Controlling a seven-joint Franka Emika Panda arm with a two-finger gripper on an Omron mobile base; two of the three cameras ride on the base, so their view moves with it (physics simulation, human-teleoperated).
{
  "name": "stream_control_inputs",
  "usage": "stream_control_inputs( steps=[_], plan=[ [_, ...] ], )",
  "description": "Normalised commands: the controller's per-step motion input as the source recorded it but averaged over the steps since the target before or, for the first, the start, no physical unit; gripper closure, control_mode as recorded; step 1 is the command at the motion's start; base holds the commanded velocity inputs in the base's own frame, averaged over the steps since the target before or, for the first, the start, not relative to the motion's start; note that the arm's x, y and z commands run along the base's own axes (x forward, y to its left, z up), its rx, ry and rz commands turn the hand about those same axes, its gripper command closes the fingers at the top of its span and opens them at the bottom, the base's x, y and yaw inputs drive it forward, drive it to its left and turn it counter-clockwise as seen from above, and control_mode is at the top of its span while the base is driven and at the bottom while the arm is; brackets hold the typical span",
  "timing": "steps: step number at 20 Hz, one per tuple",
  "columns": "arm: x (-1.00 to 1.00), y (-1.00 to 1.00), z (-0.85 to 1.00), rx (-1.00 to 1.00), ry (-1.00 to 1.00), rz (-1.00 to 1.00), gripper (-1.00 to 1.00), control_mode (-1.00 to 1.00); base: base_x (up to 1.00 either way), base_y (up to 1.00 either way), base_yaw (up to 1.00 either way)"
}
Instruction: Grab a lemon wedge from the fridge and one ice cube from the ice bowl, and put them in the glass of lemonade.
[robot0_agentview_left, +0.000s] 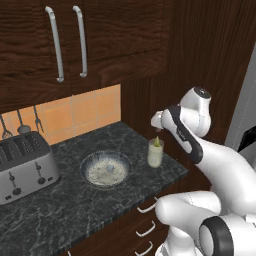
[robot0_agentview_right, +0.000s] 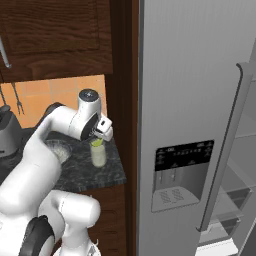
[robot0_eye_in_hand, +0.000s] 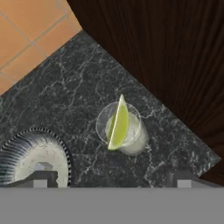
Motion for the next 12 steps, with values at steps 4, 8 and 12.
stream_control_inputs(
  steps=[4,8,12],
  plan=[
    [-0.24,0.49,0.49,0.00,-0.08,0.01,-1.00,-1.00,0.00,0.00,0.00],
    [-0.37,0.38,0.52,0.01,-0.11,0.00,-1.00,-1.00,0.00,0.00,0.00],
    [-0.43,0.36,0.58,0.02,-0.16,0.00,-1.00,-1.00,0.00,0.00,0.00]
  ],
)
